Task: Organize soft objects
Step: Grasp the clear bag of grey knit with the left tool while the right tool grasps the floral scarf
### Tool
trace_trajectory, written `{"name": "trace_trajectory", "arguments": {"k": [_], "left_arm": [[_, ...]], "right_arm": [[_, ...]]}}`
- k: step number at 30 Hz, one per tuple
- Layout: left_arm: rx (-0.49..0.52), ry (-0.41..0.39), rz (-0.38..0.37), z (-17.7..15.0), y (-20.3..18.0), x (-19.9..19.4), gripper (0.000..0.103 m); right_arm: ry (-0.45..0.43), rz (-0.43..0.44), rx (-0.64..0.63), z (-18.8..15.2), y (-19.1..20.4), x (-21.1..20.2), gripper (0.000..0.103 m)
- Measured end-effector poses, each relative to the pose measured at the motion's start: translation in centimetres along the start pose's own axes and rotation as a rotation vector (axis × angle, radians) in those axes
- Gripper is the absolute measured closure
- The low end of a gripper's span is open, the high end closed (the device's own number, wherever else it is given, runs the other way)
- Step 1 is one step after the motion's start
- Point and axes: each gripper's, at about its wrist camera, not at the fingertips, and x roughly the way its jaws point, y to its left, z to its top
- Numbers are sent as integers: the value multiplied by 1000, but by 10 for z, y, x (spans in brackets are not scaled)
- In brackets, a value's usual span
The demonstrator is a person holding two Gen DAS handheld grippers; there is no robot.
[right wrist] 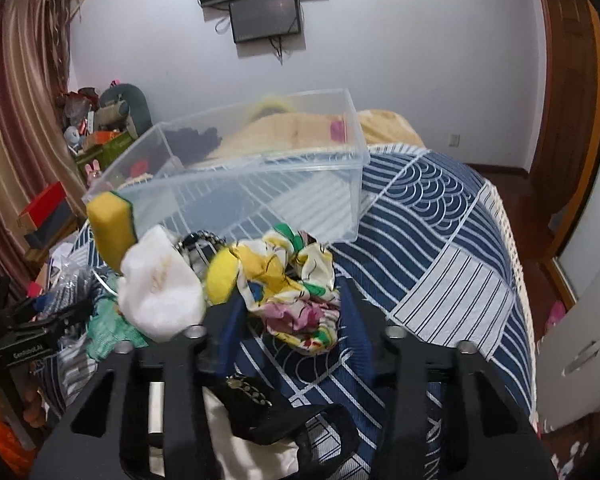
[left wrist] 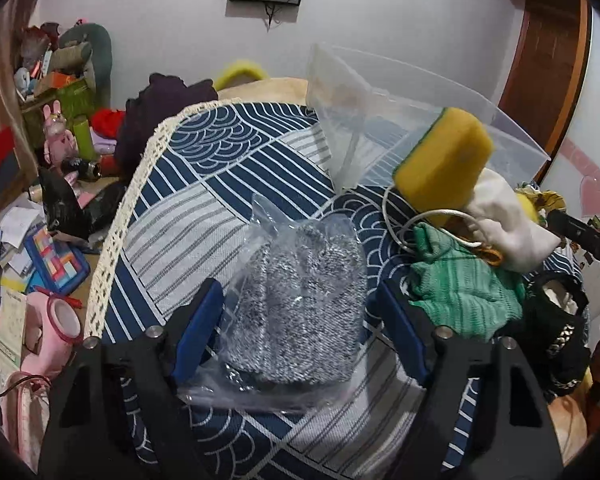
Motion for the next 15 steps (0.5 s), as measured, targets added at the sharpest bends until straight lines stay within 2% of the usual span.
{"name": "trace_trajectory", "arguments": {"k": [1, 3, 4, 5, 7, 8, 15], "left_arm": [[7, -5, -1, -1, 0, 0, 38], [16, -10, 6, -1, -2, -1, 54], [20, -12, 8, 0, -2, -1, 59], [19, -14, 13, 0, -2, -1, 68], [12, -22, 5, 1, -1, -6, 72], [7, -26, 2, 2, 0, -7, 77], [15, -115, -1, 17, -4, -38, 77]], "right_arm": [[4, 1, 2, -1, -1, 1, 80], [13, 3, 7, -3, -3, 1, 85], [10, 3, 7, -2, -4, 3, 87], [4, -3, 7, -2, -4, 1, 89], [-17, -17, 5, -1, -5, -5, 90], [-33, -23, 9, 0, -5, -9, 90], [-136, -8, 22, 10, -6, -42, 91]]}}
